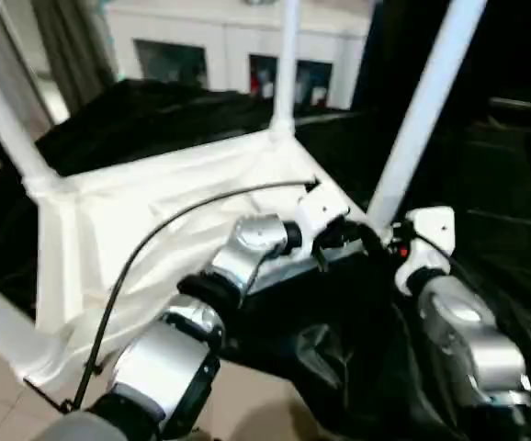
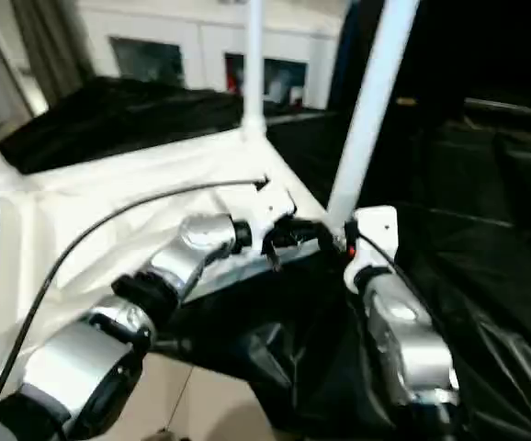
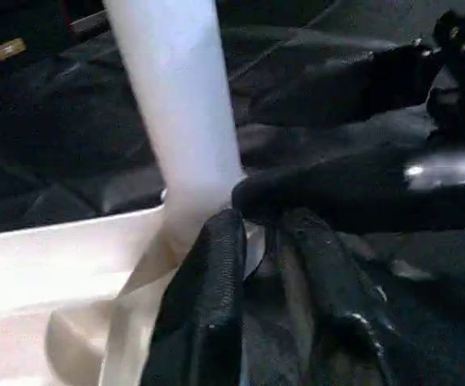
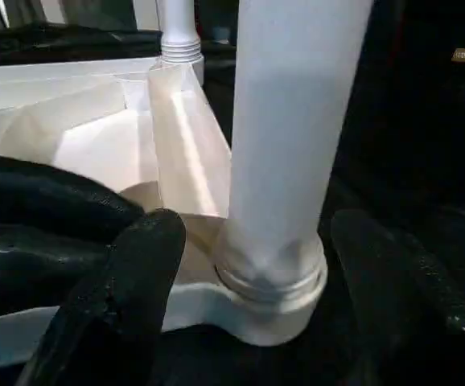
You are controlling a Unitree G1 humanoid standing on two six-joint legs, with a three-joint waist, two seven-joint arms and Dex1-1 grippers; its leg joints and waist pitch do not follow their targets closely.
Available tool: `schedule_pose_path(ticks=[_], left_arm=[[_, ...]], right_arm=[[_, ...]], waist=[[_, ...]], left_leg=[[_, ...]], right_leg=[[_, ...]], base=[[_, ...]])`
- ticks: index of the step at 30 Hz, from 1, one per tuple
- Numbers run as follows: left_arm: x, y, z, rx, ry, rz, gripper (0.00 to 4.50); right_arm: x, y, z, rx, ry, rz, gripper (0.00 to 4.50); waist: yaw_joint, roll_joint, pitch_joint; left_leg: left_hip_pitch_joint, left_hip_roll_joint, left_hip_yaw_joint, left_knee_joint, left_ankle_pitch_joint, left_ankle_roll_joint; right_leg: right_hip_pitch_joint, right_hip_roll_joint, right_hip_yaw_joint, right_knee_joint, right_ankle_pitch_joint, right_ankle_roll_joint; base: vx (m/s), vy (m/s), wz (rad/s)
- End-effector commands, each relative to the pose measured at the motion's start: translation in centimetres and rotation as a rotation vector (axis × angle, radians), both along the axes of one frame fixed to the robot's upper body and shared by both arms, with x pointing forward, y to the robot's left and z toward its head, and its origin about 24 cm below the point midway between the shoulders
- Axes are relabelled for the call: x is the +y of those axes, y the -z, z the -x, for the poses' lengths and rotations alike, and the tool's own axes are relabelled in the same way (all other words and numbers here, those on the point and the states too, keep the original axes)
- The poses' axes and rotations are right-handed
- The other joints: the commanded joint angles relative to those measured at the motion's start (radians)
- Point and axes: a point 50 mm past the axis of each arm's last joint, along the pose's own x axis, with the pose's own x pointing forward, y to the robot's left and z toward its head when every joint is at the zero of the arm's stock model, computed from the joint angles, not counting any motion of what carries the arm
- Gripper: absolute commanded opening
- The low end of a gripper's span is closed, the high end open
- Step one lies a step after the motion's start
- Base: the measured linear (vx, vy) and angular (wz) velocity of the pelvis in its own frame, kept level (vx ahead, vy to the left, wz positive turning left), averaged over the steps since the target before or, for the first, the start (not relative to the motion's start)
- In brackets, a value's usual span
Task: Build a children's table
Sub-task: Rotate leg to tighten
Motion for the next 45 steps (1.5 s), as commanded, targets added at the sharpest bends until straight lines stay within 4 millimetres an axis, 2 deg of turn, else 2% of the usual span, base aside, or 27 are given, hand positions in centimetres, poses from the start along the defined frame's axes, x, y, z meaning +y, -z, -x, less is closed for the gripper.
schedule_pose_path(ticks=[1,3,5,6,8,10,11,12,13,14,15,16,17,18,19,20,21,24,28,33,35,36,37,39,43,44,45], left_arm=[[0.5,-0.3,-0.2,-0.009,0.006,0.008,1.20],[1.6,-0.6,-0.4,-0.009,0.003,0.012,1.34],[3.0,-0.6,-0.5,-0.004,-0.014,0.008,1.40],[3.9,-0.5,-0.5,0.008,-0.014,0.000,1.56],[5.6,-0.2,0.0,0.041,0.011,-0.025,1.70],[7.4,0.3,1.1,0.083,0.057,-0.061,1.83],[8.2,0.5,1.7,0.103,0.081,-0.079,1.91],[9.2,0.7,2.7,0.129,0.108,-0.095,1.99],[9.7,0.8,3.3,0.145,0.126,-0.103,1.99],[10.8,0.6,4.6,0.178,0.140,-0.109,2.17],[11.2,0.4,5.1,0.188,0.140,-0.111,2.25],[11.3,0.3,5.4,0.193,0.139,-0.111,2.34],[11.6,0.2,5.9,0.204,0.135,-0.116,2.34],[12.0,0.0,6.3,0.214,0.125,-0.128,2.54],[12.3,0.0,6.7,0.219,0.115,-0.144,2.54],[12.5,-0.1,7.0,0.223,0.108,-0.156,2.62],[12.7,-0.1,7.2,0.226,0.086,-0.168,2.80],[13.5,0.0,7.5,0.226,0.013,-0.203,2.93],[14.1,0.0,8.3,0.254,-0.031,-0.238,3.30],[14.5,0.5,9.1,0.280,-0.064,-0.292,3.54],[14.6,0.6,9.2,0.279,-0.080,-0.311,3.84],[14.9,0.8,9.2,0.271,-0.104,-0.342,3.90],[15.0,0.8,9.2,0.266,-0.114,-0.346,3.90],[15.0,0.6,9.1,0.264,-0.128,-0.344,4.12],[15.2,0.5,9.0,0.259,-0.135,-0.354,4.42],[15.3,0.5,9.0,0.257,-0.139,-0.366,4.42],[15.4,0.5,9.0,0.257,-0.142,-0.374,4.42]], right_arm=[[0.9,-0.5,0.5,-0.004,-0.080,-0.021,3.28],[1.6,-0.9,1.1,-0.006,-0.166,-0.014,3.28],[2.1,-1.0,1.5,0.003,-0.226,-0.025,3.28],[2.3,-1.1,1.8,0.006,-0.259,-0.028,3.28],[2.7,-1.1,2.1,0.020,-0.301,-0.043,3.28],[3.0,-1.0,2.1,0.022,-0.315,-0.054,3.28],[3.0,-0.9,1.9,0.022,-0.305,-0.051,3.28],[3.1,-0.8,1.6,0.022,-0.294,-0.051,3.28],[3.2,-0.7,1.4,0.023,-0.286,-0.049,3.28],[3.4,-0.5,0.4,0.025,-0.243,-0.064,3.28],[3.5,-0.5,0.0,0.023,-0.230,-0.067,3.28],[3.6,-0.5,-0.2,0.022,-0.224,-0.067,3.28],[3.7,-0.5,-0.8,0.020,-0.209,-0.069,3.28],[3.9,-0.5,-1.4,0.023,-0.194,-0.073,3.28],[4.2,-0.5,-2.0,0.023,-0.187,-0.076,3.28],[4.4,-0.5,-2.4,0.024,-0.184,-0.079,3.28],[4.7,-0.5,-2.9,0.022,-0.185,-0.085,3.28],[5.8,-0.7,-4.6,0.021,-0.192,-0.096,3.28],[6.7,-0.7,-6.0,0.031,-0.188,-0.112,3.28],[5.7,0.2,-7.1,0.048,-0.043,-0.102,3.28],[5.1,0.3,-7.4,0.052,0.015,-0.116,3.28],[3.8,0.5,-7.8,0.057,0.120,-0.149,3.28],[3.2,0.6,-8.0,0.056,0.160,-0.157,3.28],[2.0,0.6,-8.3,0.048,0.238,-0.161,3.28],[0.8,0.3,-8.6,0.030,0.296,-0.160,3.28],[-0.2,0.1,-8.7,0.016,0.334,-0.159,3.28],[-0.7,0.0,-8.8,0.010,0.357,-0.160,3.28]], waist=[[0.003,-0.020,-0.067],[0.000,-0.018,-0.066],[-0.001,-0.024,-0.065],[-0.001,-0.020,-0.064],[-0.006,-0.025,-0.062],[-0.006,-0.019,-0.062],[-0.009,-0.026,-0.061],[-0.009,-0.015,-0.063],[-0.014,-0.016,-0.059],[-0.013,-0.018,-0.061],[-0.022,-0.020,-0.054],[-0.020,-0.014,-0.058],[-0.022,-0.022,-0.051],[-0.019,-0.020,-0.050],[-0.024,-0.025,-0.043],[-0.022,-0.021,-0.044],[-0.026,-0.026,-0.042],[-0.036,-0.029,-0.040],[-0.044,-0.027,-0.040],[-0.049,-0.028,-0.042],[-0.049,-0.029,-0.043],[-0.049,-0.028,-0.039],[-0.049,-0.028,-0.039],[-0.043,-0.026,-0.037],[-0.035,-0.028,-0.036],[-0.035,-0.027,-0.037],[-0.035,-0.028,-0.037]], left_leg=[[0.006,0.003,0.001,-0.068,-0.257,0.066],[-0.001,0.005,-0.003,-0.071,-0.255,0.067],[0.003,0.007,-0.003,-0.072,-0.265,0.066],[0.005,0.008,-0.004,-0.073,-0.273,0.067],[0.002,0.012,-0.005,-0.077,-0.275,0.066],[0.012,0.018,-0.005,-0.077,-0.288,0.053],[0.008,0.019,-0.005,-0.079,-0.288,0.050],[0.012,0.025,-0.010,-0.083,-0.295,0.027],[0.010,0.024,-0.006,-0.086,-0.301,0.026],[0.014,0.030,-0.011,-0.087,-0.312,0.007],[0.007,0.025,-0.007,-0.091,-0.323,0.000],[0.016,0.028,-0.009,-0.088,-0.334,-0.012],[0.024,0.024,-0.001,-0.087,-0.352,-0.010],[0.024,0.025,-0.004,-0.088,-0.367,-0.022],[0.013,0.021,-0.004,-0.093,-0.365,-0.018],[0.019,0.019,-0.003,-0.091,-0.373,-0.021],[0.020,0.019,-0.003,-0.090,-0.373,-0.022],[0.014,0.015,-0.005,-0.090,-0.360,-0.025],[0.013,0.016,-0.005,-0.091,-0.335,-0.028],[0.012,0.014,0.001,-0.087,-0.281,-0.027],[0.013,0.015,0.001,-0.088,-0.274,-0.027],[0.016,0.015,0.002,-0.088,-0.290,-0.026],[0.016,0.014,0.003,-0.088,-0.299,-0.027],[0.027,0.014,0.006,-0.086,-0.336,-0.036],[0.027,0.012,0.006,-0.086,-0.352,-0.041],[0.024,0.011,0.004,-0.087,-0.352,-0.044],[0.027,0.010,0.006,-0.086,-0.357,-0.044]], right_leg=[[0.059,-0.048,0.034,-0.089,-0.423,-0.113],[0.063,-0.047,0.032,-0.090,-0.444,-0.094],[0.059,-0.048,0.032,-0.091,-0.456,-0.094],[0.058,-0.050,0.033,-0.090,-0.469,-0.099],[0.056,-0.048,0.034,-0.090,-0.469,-0.101],[0.047,-0.053,0.037,-0.087,-0.485,-0.111],[0.046,-0.052,0.038,-0.087,-0.484,-0.111],[0.043,-0.057,0.041,-0.075,-0.469,-0.121],[0.040,-0.050,0.042,-0.081,-0.468,-0.118],[0.040,-0.057,0.045,-0.068,-0.444,-0.131],[0.037,-0.048,0.044,-0.072,-0.446,-0.134],[0.035,-0.051,0.045,-0.066,-0.432,-0.142],[0.023,-0.042,0.047,-0.077,-0.431,-0.142],[0.026,-0.049,0.050,-0.067,-0.432,-0.150],[0.032,-0.045,0.048,-0.073,-0.455,-0.139],[0.029,-0.046,0.048,-0.077,-0.488,-0.118],[0.027,-0.046,0.049,-0.079,-0.498,-0.108],[0.030,-0.045,0.049,-0.079,-0.505,-0.092],[0.033,-0.041,0.051,-0.068,-0.431,-0.118],[0.036,-0.036,0.054,-0.053,-0.314,-0.159],[0.037,-0.035,0.054,-0.051,-0.297,-0.167],[0.035,-0.034,0.054,-0.052,-0.304,-0.165],[0.034,-0.035,0.054,-0.052,-0.314,-0.165],[0.024,-0.033,0.055,-0.058,-0.347,-0.157],[0.024,-0.029,0.056,-0.059,-0.370,-0.137],[0.026,-0.029,0.057,-0.058,-0.378,-0.131],[0.023,-0.027,0.058,-0.060,-0.388,-0.126]], base=[[0.000,0.000,0.00],[0.000,0.000,0.00],[0.000,0.000,0.00],[0.000,0.000,0.00],[0.000,0.000,0.00],[0.000,0.000,0.00],[0.000,0.000,0.00],[0.000,0.000,0.00],[0.000,0.000,0.00],[0.000,0.000,0.00],[0.000,0.000,0.00],[0.000,0.000,0.00],[0.000,0.000,0.00],[0.000,0.000,0.00],[0.000,0.000,0.00],[0.000,0.000,0.00],[0.000,0.000,0.00],[0.000,0.000,0.00],[0.000,0.000,0.00],[0.000,0.000,0.00],[0.000,0.000,0.00],[0.000,0.000,0.00],[0.000,0.000,0.00],[0.000,0.000,0.00],[0.000,0.000,0.00],[0.000,0.000,0.00],[0.000,0.000,0.00]])
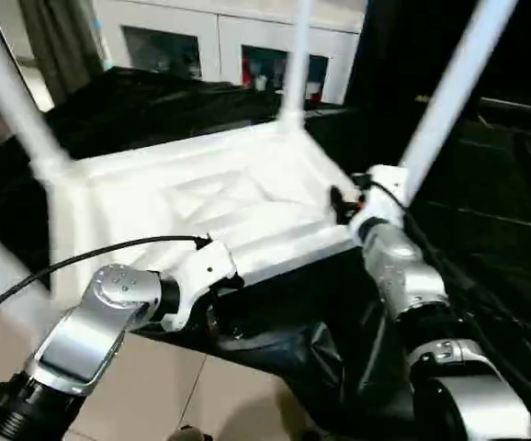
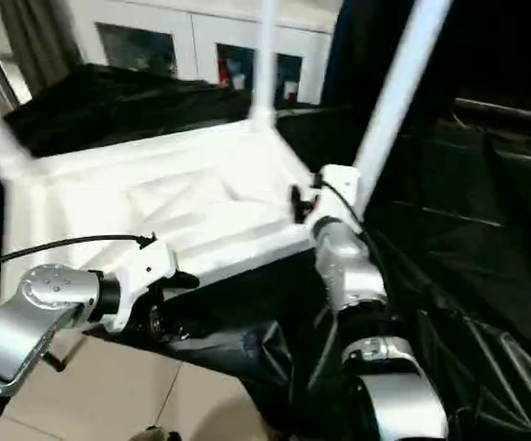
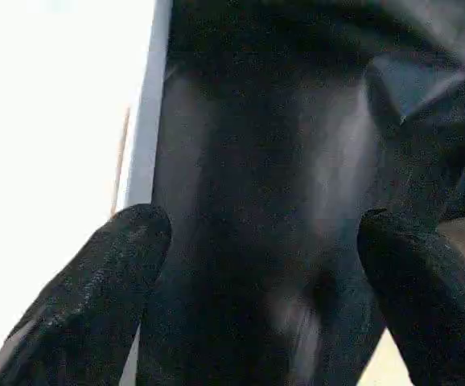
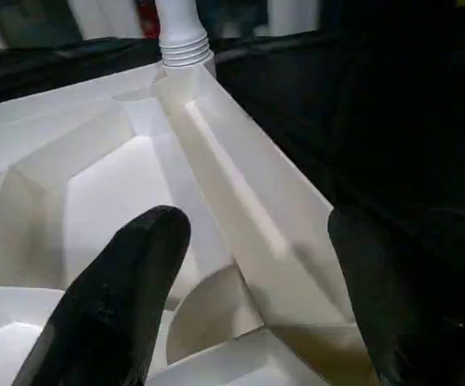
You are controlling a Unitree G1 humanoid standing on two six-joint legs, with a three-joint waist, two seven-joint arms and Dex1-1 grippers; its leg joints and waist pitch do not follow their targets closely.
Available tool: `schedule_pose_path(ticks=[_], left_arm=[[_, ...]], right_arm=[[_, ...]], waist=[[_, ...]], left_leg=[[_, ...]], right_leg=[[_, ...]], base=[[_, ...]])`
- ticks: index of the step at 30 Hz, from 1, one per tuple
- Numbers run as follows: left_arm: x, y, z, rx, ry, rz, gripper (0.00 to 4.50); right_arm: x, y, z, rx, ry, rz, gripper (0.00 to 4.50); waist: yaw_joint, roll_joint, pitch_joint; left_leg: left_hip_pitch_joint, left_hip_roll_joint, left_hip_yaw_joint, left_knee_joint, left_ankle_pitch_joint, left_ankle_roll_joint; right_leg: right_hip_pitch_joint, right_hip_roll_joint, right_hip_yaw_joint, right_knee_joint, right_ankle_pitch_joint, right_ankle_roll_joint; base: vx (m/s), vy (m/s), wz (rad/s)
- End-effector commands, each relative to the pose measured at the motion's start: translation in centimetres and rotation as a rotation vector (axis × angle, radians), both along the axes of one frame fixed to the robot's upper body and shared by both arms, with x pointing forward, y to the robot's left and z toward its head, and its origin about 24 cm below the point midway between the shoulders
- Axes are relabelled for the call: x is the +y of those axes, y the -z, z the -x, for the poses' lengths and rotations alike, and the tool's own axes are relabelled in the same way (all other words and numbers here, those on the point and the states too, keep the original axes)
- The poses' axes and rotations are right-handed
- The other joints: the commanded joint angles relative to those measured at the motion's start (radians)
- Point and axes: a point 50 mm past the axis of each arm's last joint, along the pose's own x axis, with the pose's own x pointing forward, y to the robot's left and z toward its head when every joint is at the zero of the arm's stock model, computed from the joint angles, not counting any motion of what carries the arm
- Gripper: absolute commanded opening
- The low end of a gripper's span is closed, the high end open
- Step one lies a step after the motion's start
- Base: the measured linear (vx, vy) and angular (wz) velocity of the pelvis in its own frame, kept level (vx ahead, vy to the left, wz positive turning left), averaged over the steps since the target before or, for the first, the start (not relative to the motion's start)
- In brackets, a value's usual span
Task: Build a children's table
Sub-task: Rotate leg to tighten
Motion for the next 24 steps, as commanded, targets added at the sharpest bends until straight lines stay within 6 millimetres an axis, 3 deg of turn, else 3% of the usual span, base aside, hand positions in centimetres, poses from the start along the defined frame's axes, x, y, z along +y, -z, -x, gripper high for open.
schedule_pose_path(ticks=[1,8,13,15,19,21,23,24], left_arm=[[1.1,0.2,-0.3,-0.014,-0.060,-0.065,4.42],[1.3,0.1,-1.1,-0.074,-0.102,-0.071,4.42],[1.6,-0.3,-1.2,-0.121,-0.099,-0.041,4.42],[2.0,-1.1,-0.4,-0.153,-0.084,0.053,4.42],[2.8,-1.7,1.4,-0.136,-0.085,0.129,4.42],[3.7,-1.9,3.2,-0.109,-0.072,0.169,4.42],[5.0,-1.7,5.0,-0.071,-0.099,0.201,4.42],[5.6,-1.5,5.7,-0.050,-0.116,0.206,4.42]], right_arm=[[-3.9,-0.6,-0.2,-0.024,0.168,-0.002,3.28],[-8.9,-1.6,-0.1,-0.052,0.304,0.031,3.28],[-11.5,-2.2,0.3,-0.065,0.346,0.078,3.28],[-14.2,-2.8,0.9,-0.078,0.383,0.121,3.28],[-14.9,-3.3,1.2,-0.102,0.323,0.149,3.28],[-14.1,-3.3,1.4,-0.126,0.218,0.177,3.28],[-12.6,-2.9,1.8,-0.141,0.073,0.204,3.28],[-11.9,-2.5,2.2,-0.145,0.017,0.207,3.28]], waist=[[-0.011,0.010,-0.056],[-0.006,0.005,-0.062],[-0.004,0.003,-0.067],[-0.002,0.005,-0.070],[-0.006,0.007,-0.069],[-0.014,0.007,-0.065],[-0.017,0.015,-0.062],[-0.022,0.010,-0.061]], left_leg=[[0.032,0.012,0.001,-0.076,-0.362,-0.040],[0.020,0.008,0.005,-0.071,-0.322,-0.025],[0.011,0.006,0.008,-0.064,-0.256,-0.009],[0.011,0.007,0.009,-0.060,-0.246,-0.003],[-0.001,0.006,0.012,-0.053,-0.203,0.026],[-0.008,0.008,0.010,-0.054,-0.223,0.043],[-0.002,0.008,0.010,-0.054,-0.244,0.050],[-0.014,0.012,0.007,-0.057,-0.228,0.057]], right_leg=[[0.025,-0.031,0.037,-0.065,-0.388,-0.128],[0.032,-0.029,0.037,-0.063,-0.373,-0.119],[0.039,-0.027,0.036,-0.051,-0.287,-0.143],[0.042,-0.029,0.036,-0.045,-0.248,-0.168],[0.046,-0.023,0.036,-0.032,-0.143,-0.201],[0.049,-0.025,0.034,-0.034,-0.169,-0.201],[0.043,-0.022,0.035,-0.037,-0.191,-0.207],[0.051,-0.026,0.036,-0.036,-0.175,-0.203]], base=[[0.000,0.000,0.00],[0.000,0.000,0.00],[0.000,0.000,0.00],[0.000,0.000,0.00],[0.000,0.000,0.00],[0.000,0.000,0.00],[0.000,0.000,0.00],[0.000,0.000,0.00]])
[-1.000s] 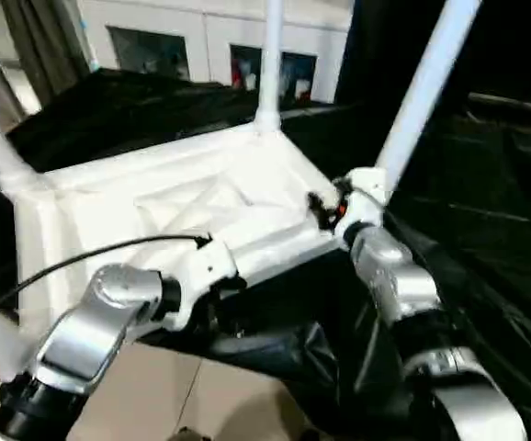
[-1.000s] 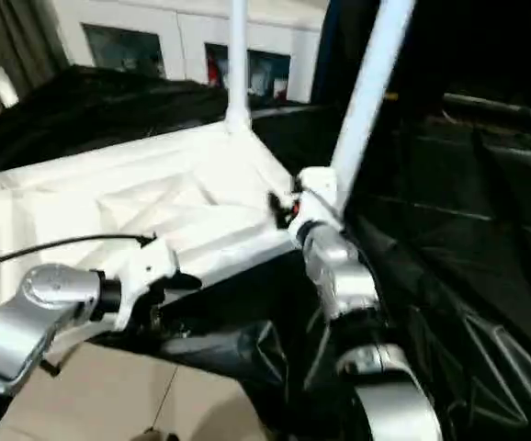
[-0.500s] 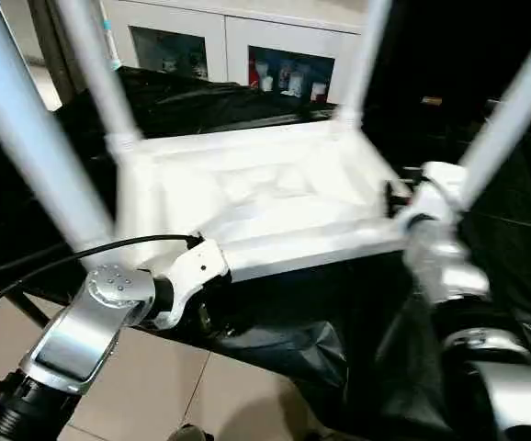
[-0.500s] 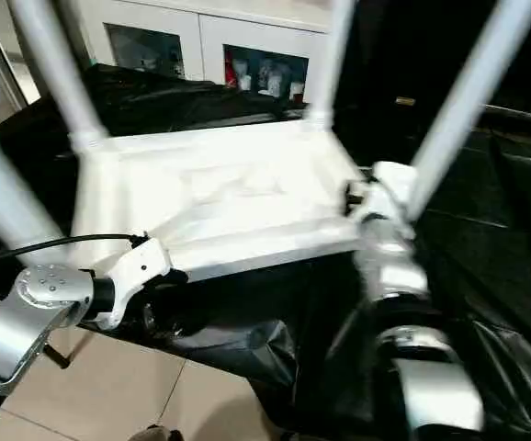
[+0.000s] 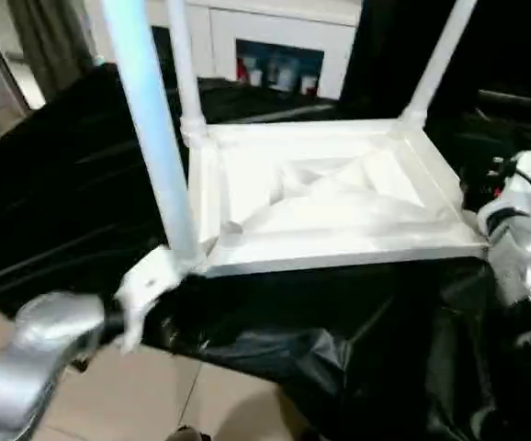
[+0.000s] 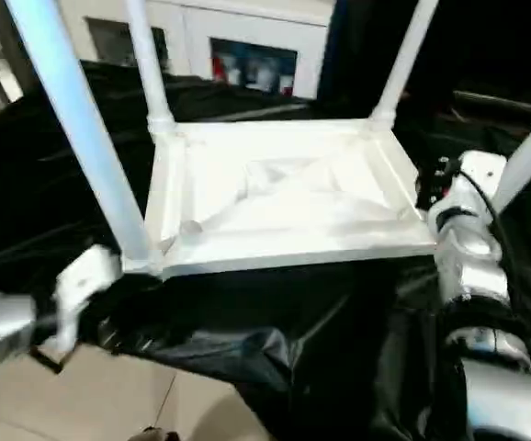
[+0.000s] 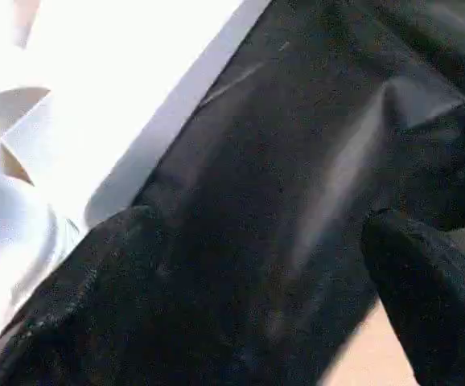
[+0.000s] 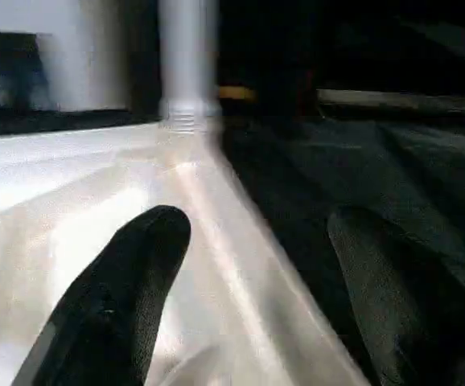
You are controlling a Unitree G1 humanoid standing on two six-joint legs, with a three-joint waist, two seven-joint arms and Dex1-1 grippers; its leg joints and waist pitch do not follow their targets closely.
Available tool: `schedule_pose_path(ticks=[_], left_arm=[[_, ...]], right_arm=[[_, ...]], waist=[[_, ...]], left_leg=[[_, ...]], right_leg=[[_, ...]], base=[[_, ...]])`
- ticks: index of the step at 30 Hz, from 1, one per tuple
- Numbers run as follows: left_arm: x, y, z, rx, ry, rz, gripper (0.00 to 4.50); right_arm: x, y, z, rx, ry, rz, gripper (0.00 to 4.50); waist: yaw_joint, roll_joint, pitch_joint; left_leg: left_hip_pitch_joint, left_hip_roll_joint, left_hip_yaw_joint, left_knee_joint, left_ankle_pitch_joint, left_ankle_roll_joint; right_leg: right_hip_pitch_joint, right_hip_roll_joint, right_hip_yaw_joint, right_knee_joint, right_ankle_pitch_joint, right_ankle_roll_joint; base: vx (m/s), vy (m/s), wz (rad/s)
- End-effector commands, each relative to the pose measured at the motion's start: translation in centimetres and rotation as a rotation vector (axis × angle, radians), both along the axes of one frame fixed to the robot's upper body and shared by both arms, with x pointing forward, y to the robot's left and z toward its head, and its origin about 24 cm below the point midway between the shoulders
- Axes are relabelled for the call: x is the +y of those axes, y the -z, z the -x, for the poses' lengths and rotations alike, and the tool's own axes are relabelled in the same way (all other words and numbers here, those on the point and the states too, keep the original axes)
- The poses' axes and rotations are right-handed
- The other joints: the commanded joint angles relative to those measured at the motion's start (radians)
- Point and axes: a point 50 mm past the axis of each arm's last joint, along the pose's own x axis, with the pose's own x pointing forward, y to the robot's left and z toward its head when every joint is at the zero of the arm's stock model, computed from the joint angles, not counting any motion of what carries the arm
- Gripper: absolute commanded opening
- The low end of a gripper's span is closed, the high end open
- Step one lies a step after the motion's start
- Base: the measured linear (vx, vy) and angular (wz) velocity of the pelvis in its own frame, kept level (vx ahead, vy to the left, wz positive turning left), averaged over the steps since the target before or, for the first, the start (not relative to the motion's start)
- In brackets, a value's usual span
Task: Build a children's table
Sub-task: Rotate leg to tighten, then rotate table base
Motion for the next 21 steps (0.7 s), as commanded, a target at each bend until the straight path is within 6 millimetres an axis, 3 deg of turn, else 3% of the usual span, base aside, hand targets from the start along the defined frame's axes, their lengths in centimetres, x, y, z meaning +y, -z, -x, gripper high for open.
schedule_pose_path(ticks=[1,3,5,6,8,9,10,12,14,18,19,21], left_arm=[[1.1,-0.4,1.1,0.015,-0.013,0.013,4.42],[2.5,-0.1,1.8,-0.005,-0.087,0.019,4.50],[3.0,-0.2,1.9,-0.025,-0.125,0.034,4.50],[4.1,-0.6,1.6,-0.115,-0.235,0.111,4.50],[4.5,-0.9,1.1,-0.166,-0.287,0.144,4.50],[5.0,-1.6,0.3,-0.237,-0.356,0.202,4.50],[5.0,-1.7,0.2,-0.246,-0.363,0.211,4.50],[4.6,-2.1,0.0,-0.285,-0.382,0.282,4.50],[4.2,-2.3,-0.2,-0.294,-0.378,0.307,4.50],[3.2,-2.0,-2.2,-0.330,-0.439,0.351,4.50],[3.3,-1.8,-2.4,-0.332,-0.448,0.342,4.50],[3.3,-1.4,-2.9,-0.325,-0.462,0.336,4.50]], right_arm=[[1.7,0.6,0.4,0.016,-0.129,0.025,3.28],[2.9,1.3,1.7,0.004,-0.177,-0.006,3.54],[3.3,1.6,2.2,-0.003,-0.184,-0.021,3.61],[4.0,2.0,3.5,-0.029,-0.170,-0.064,3.73],[4.3,2.3,4.3,-0.040,-0.156,-0.081,3.94],[4.7,2.7,5.8,-0.057,-0.114,-0.108,3.94],[4.7,2.7,6.0,-0.059,-0.106,-0.113,4.06],[4.9,3.1,7.7,-0.060,-0.049,-0.134,4.35],[4.9,3.3,8.3,-0.052,-0.024,-0.141,4.41],[4.8,4.9,10.5,0.046,0.083,-0.135,4.46],[4.8,5.0,10.6,0.051,0.085,-0.135,4.46],[4.8,5.0,10.8,0.066,0.084,-0.142,4.46]], waist=[[0.004,0.005,-0.058],[0.002,0.006,-0.052],[0.005,0.009,-0.049],[0.007,0.004,-0.042],[0.012,0.006,-0.039],[0.018,0.008,-0.039],[0.023,0.008,-0.040],[0.022,0.001,-0.038],[0.018,-0.004,-0.035],[0.016,0.006,-0.035],[0.013,0.001,-0.031],[0.005,-0.004,-0.038]], left_leg=[[0.000,0.009,-0.001,-0.070,-0.238,0.058],[0.013,0.010,0.001,-0.074,-0.300,0.064],[0.020,0.015,-0.003,-0.080,-0.346,0.044],[0.021,0.013,-0.001,-0.083,-0.375,0.034],[0.025,0.013,-0.003,-0.085,-0.398,0.023],[0.029,0.011,-0.006,-0.088,-0.424,0.008],[0.032,0.011,-0.005,-0.087,-0.424,0.004],[0.022,0.010,-0.013,-0.093,-0.434,-0.003],[0.021,0.009,-0.014,-0.094,-0.449,-0.008],[0.028,0.003,-0.017,-0.091,-0.481,-0.024],[0.024,0.001,-0.019,-0.093,-0.490,-0.023],[0.010,-0.002,-0.027,-0.095,-0.461,-0.024]], right_leg=[[0.061,-0.027,0.029,-0.056,-0.177,-0.201],[0.047,-0.019,0.032,-0.072,-0.278,-0.179],[0.040,-0.022,0.033,-0.079,-0.354,-0.157],[0.036,-0.020,0.034,-0.086,-0.391,-0.139],[0.030,-0.019,0.036,-0.091,-0.426,-0.119],[0.027,-0.021,0.036,-0.096,-0.477,-0.086],[0.024,-0.021,0.038,-0.097,-0.477,-0.076],[0.030,-0.026,0.036,-0.096,-0.502,-0.052],[0.026,-0.027,0.036,-0.101,-0.550,-0.025],[0.016,-0.026,0.033,-0.116,-0.598,0.010],[0.017,-0.024,0.030,-0.122,-0.618,0.021],[0.035,-0.029,0.025,-0.117,-0.618,0.041]], base=[[0.000,0.000,0.00],[0.000,0.000,0.00],[0.000,0.000,0.00],[0.000,0.000,0.00],[0.000,0.000,0.00],[0.000,0.000,0.00],[0.000,0.000,0.00],[0.000,0.000,0.00],[0.000,0.000,0.00],[0.000,0.000,0.00],[0.000,0.000,0.00],[0.000,0.000,0.00]])
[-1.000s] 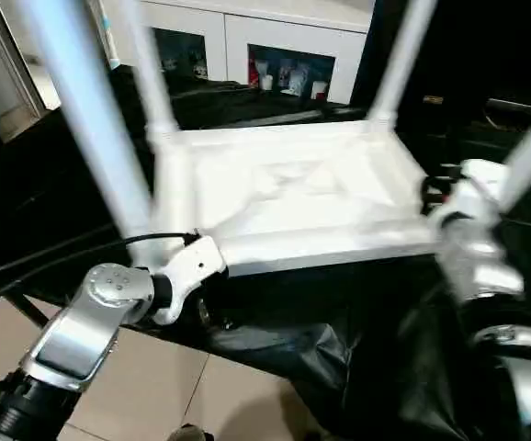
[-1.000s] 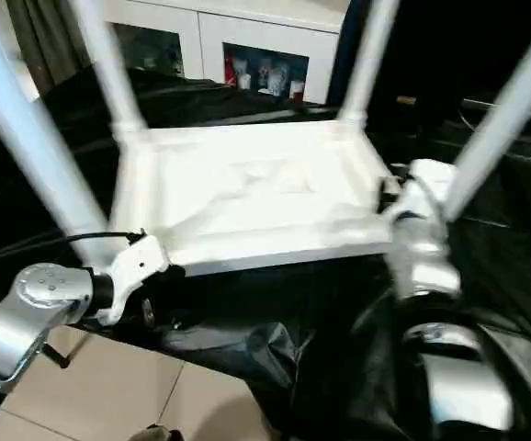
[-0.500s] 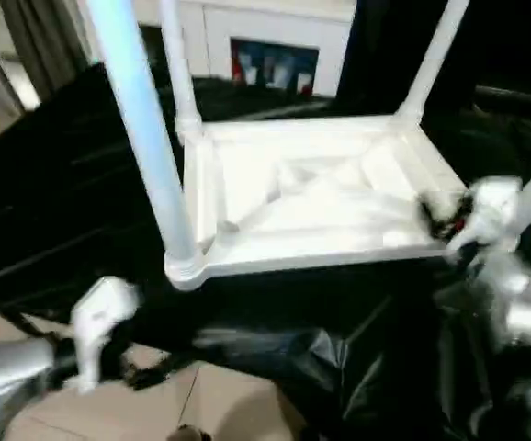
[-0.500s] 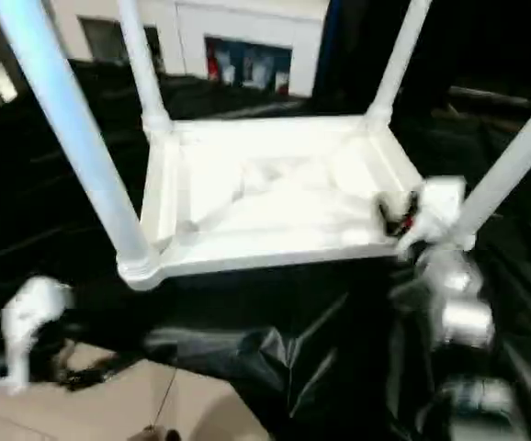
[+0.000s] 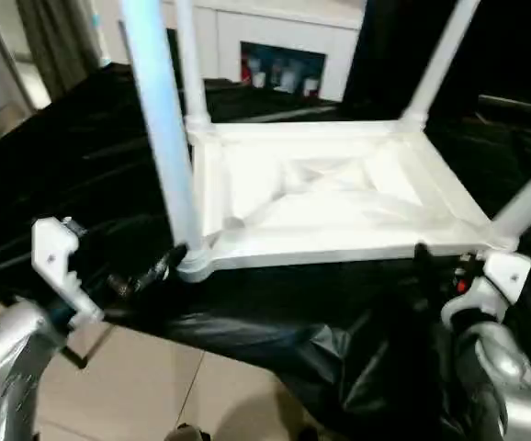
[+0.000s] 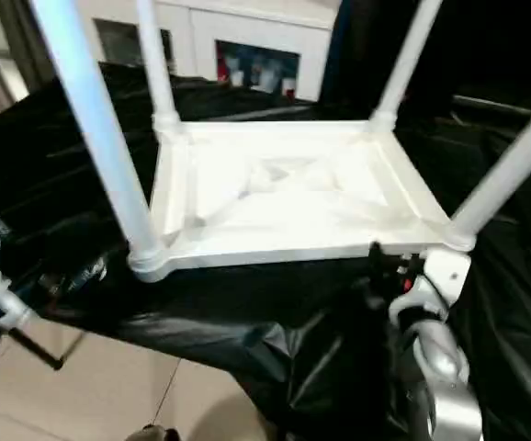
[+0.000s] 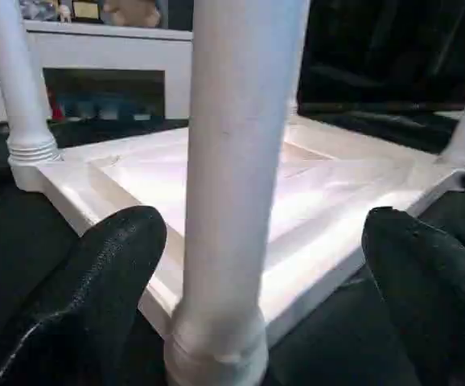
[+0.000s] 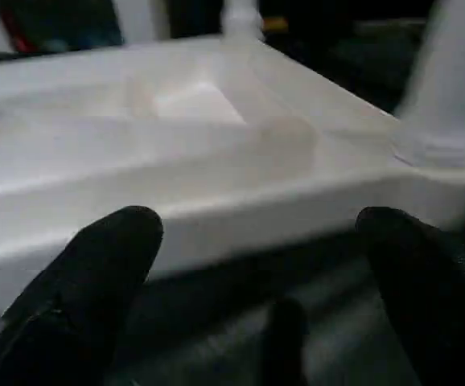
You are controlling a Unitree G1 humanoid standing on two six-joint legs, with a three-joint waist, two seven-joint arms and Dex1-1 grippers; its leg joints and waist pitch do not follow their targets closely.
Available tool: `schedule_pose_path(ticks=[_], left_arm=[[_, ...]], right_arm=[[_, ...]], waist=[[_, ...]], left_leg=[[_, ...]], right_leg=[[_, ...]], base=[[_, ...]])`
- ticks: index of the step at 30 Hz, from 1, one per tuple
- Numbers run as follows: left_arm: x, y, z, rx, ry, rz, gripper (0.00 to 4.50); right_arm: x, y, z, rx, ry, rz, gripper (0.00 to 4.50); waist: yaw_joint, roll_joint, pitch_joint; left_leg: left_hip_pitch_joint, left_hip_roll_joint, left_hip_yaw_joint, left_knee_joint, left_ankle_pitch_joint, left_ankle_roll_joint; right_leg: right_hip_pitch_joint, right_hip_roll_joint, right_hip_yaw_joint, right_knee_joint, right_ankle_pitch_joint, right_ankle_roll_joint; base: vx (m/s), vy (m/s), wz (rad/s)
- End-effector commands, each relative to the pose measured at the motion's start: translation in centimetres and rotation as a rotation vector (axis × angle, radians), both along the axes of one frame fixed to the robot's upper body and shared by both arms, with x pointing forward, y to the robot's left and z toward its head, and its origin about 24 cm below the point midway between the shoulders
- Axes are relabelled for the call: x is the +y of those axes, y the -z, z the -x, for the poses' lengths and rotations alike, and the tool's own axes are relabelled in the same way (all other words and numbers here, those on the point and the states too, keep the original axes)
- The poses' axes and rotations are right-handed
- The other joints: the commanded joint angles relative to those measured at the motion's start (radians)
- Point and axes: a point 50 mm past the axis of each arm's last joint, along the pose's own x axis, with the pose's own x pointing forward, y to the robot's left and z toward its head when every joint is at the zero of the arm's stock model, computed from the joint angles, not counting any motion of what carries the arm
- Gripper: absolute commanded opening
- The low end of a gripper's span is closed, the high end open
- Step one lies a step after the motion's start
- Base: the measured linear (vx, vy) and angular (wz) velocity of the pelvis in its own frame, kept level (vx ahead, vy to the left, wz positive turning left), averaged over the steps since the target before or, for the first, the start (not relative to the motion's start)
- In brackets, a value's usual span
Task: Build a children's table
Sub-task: Rotate table base
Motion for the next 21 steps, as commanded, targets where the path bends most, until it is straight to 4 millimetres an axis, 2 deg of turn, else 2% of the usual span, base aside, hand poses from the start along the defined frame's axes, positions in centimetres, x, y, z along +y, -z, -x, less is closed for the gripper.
schedule_pose_path(ticks=[1,2,5,7,9,11,12,14,15,16,19,20,21], left_arm=[[0.1,0.5,-0.5,0.016,-0.023,-0.016,4.50],[0.1,0.6,-0.9,0.018,-0.030,-0.015,4.50],[-0.4,0.5,-2.2,0.004,-0.030,0.002,4.50],[-1.4,-0.2,-3.1,-0.015,0.019,0.062,4.50],[-1.9,-0.4,-3.4,-0.023,0.047,0.088,4.50],[-3.6,-1.1,-3.7,-0.025,0.157,0.146,4.50],[-5.2,-1.6,-3.6,-0.011,0.277,0.192,4.50],[-5.8,-1.8,-3.5,0.000,0.327,0.208,4.50],[-6.5,-2.1,-3.3,0.019,0.401,0.225,4.50],[-6.5,-2.1,-3.3,0.019,0.401,0.225,4.50],[-8.4,-3.3,-2.3,0.060,0.617,0.275,4.50],[-8.4,-3.3,-2.3,0.060,0.617,0.275,4.50],[-9.5,-4.1,-1.9,0.068,0.724,0.293,4.50]], right_arm=[[-0.4,-0.6,0.1,0.000,0.011,0.006,4.46],[-0.4,-0.6,0.1,0.011,0.006,0.004,4.46],[-0.4,-0.6,-0.2,0.047,-0.026,-0.016,4.46],[-0.3,-0.4,-0.7,0.092,-0.058,-0.016,4.46],[-0.2,-0.3,-1.0,0.109,-0.075,-0.019,4.46],[0.0,0.1,-1.8,0.169,-0.123,0.001,4.46],[-0.1,0.4,-2.6,0.222,-0.160,0.017,4.46],[-0.2,0.5,-3.0,0.233,-0.167,0.020,4.46],[-0.3,0.6,-3.5,0.251,-0.177,0.010,4.46],[-0.3,0.6,-3.5,0.251,-0.177,0.010,4.46],[-0.5,0.8,-4.8,0.304,-0.218,0.038,4.46],[-0.5,0.8,-4.8,0.304,-0.218,0.038,4.46],[-0.6,0.7,-5.7,0.310,-0.230,0.053,4.46]], waist=[[-0.003,0.002,-0.046],[-0.005,0.006,-0.047],[-0.011,-0.002,-0.045],[-0.009,0.001,-0.047],[-0.006,0.001,-0.048],[-0.005,0.007,-0.052],[-0.008,0.004,-0.055],[-0.003,0.005,-0.057],[0.002,0.004,-0.060],[0.004,0.004,-0.061],[0.009,0.003,-0.071],[0.010,0.003,-0.071],[0.011,0.000,-0.076]], left_leg=[[0.008,0.003,-0.015,-0.090,-0.456,-0.024],[0.009,0.004,-0.018,-0.091,-0.449,-0.022],[0.014,0.004,-0.015,-0.088,-0.448,-0.013],[0.020,0.006,-0.013,-0.086,-0.446,-0.013],[0.020,0.006,-0.011,-0.083,-0.435,-0.012],[0.019,0.008,-0.011,-0.084,-0.416,-0.014],[0.018,0.007,-0.009,-0.082,-0.401,-0.017],[0.020,0.007,-0.004,-0.078,-0.384,-0.017],[0.023,0.010,0.001,-0.074,-0.352,-0.009],[0.022,0.009,0.001,-0.074,-0.339,-0.007],[0.015,0.009,0.003,-0.069,-0.277,-0.007],[0.015,0.007,0.005,-0.066,-0.251,-0.005],[0.016,0.006,0.008,-0.062,-0.236,-0.007]], right_leg=[[0.039,-0.033,0.024,-0.103,-0.605,0.033],[0.041,-0.032,0.023,-0.103,-0.584,0.027],[0.035,-0.031,0.025,-0.105,-0.553,0.008],[0.033,-0.031,0.027,-0.104,-0.540,-0.008],[0.033,-0.033,0.030,-0.099,-0.503,-0.032],[0.039,-0.032,0.031,-0.091,-0.462,-0.053],[0.042,-0.029,0.032,-0.083,-0.413,-0.079],[0.041,-0.030,0.034,-0.080,-0.384,-0.098],[0.041,-0.031,0.038,-0.075,-0.333,-0.122],[0.043,-0.030,0.038,-0.072,-0.324,-0.128],[0.055,-0.030,0.038,-0.058,-0.279,-0.146],[0.054,-0.027,0.038,-0.056,-0.244,-0.158],[0.055,-0.028,0.039,-0.050,-0.225,-0.171]], base=[[0.000,0.000,0.00],[0.000,0.000,0.00],[0.000,0.000,0.00],[0.000,0.000,0.00],[0.000,0.000,0.00],[0.000,0.000,0.00],[0.000,0.000,0.00],[0.000,0.000,0.00],[0.000,0.000,0.00],[0.000,0.000,0.00],[0.000,0.000,0.00],[0.000,0.000,0.00],[0.000,0.000,0.00]])
